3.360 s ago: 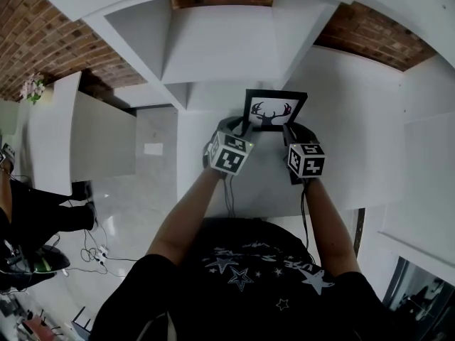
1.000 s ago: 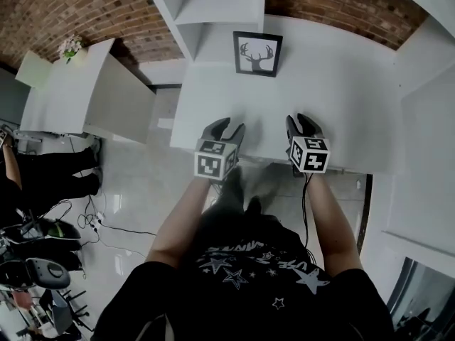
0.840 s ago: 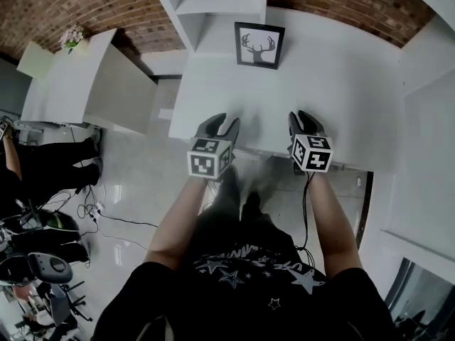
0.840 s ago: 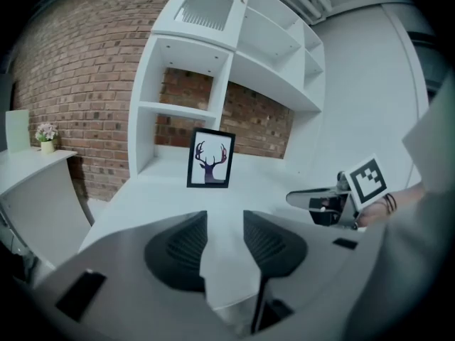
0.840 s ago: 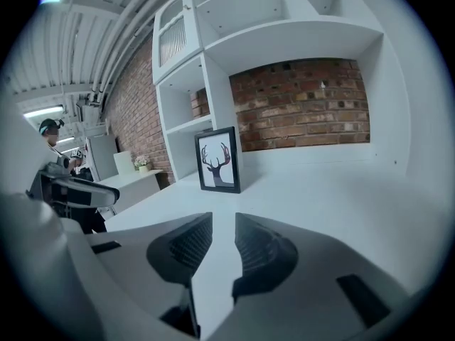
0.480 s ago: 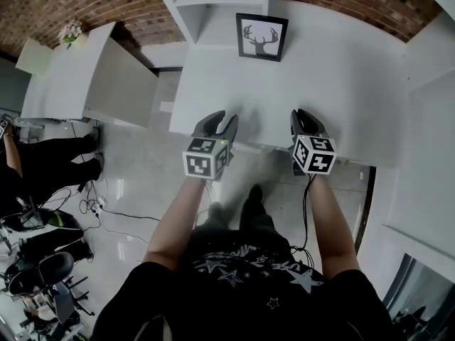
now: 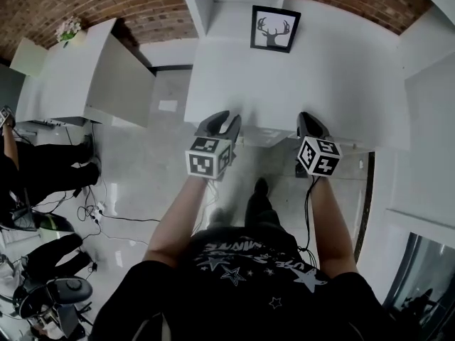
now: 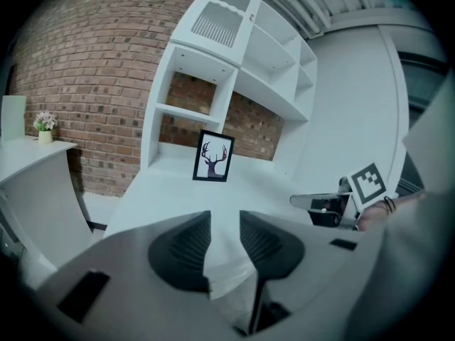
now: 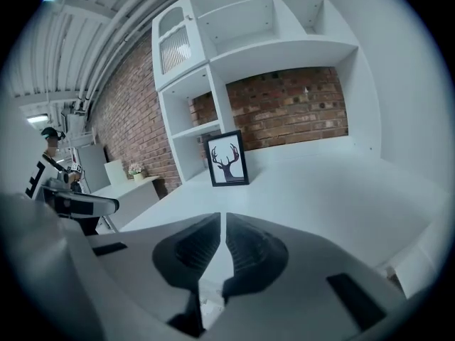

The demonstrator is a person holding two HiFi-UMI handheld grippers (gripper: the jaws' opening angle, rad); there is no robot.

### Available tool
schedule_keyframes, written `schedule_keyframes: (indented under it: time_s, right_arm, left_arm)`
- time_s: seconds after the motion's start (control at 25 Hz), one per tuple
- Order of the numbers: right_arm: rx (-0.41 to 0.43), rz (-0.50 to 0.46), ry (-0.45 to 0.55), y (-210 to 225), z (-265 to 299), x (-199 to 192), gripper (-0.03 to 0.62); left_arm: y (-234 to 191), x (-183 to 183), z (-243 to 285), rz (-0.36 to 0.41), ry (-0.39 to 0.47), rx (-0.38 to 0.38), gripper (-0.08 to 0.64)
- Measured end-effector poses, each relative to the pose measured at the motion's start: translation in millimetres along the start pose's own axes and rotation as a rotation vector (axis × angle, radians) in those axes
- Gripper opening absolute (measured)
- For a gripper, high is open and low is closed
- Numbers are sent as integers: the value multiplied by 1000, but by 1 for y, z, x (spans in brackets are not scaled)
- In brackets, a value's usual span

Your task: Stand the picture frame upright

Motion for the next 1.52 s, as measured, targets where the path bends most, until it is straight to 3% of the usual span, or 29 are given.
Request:
schedule_keyframes:
  time_s: [0.48, 1.12, 1.52]
  right_arm:
    - [-43, 13, 95, -72, -69, -20, 20]
    - [-119, 85, 159, -147, -170, -81, 16]
    - [-95, 32, 141, -161, -192, -90, 15]
  left_arm:
    - [0, -11, -73, 65, 82, -74, 38]
    - [22, -40, -163, 131, 106, -244, 25]
    - [36, -55, -181, 131, 77, -231, 18]
Point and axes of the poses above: the fingertips, and each gripper's own axes: z forward along the fingers, y to its right, x out of its top, the point moved 3 cm from there along -z, backward along the fingers, and after that the axes turned 9 degrees about z, right-handed, at the moved point
